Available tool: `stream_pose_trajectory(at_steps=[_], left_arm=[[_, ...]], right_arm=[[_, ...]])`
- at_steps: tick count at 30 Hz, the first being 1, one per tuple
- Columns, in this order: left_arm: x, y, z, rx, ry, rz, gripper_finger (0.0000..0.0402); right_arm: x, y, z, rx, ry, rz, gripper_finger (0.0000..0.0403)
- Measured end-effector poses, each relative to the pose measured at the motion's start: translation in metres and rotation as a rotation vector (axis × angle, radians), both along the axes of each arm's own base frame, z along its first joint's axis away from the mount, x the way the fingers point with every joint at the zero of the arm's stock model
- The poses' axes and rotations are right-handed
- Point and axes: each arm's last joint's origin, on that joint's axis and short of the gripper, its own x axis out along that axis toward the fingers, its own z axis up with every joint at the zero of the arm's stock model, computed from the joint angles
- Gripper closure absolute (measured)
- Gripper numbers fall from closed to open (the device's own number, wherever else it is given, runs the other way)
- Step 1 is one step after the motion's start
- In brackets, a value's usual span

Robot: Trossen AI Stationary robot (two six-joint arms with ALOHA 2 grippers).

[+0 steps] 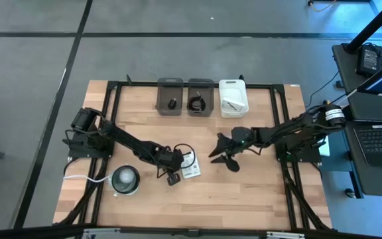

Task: Pick and place items into bin
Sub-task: Put the white card reader box into the white bin

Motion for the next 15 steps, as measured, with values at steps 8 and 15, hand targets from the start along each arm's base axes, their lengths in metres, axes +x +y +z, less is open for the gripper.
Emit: stream_pose_trajectory(at_steps=[8,15], left_arm=[[-0.003,-0.007,0.007,-0.077,0.000,-0.060,0.0398],[-0.006,-0.003,0.024,0.057,-0.072,-0.036,0.0398]], right_arm=[[0.001,0.001,0.000,0.109,0.035,-0.052,0.0257],[0.001,0.001,0.000,0.132,0.043,-0.062,0.0257]])
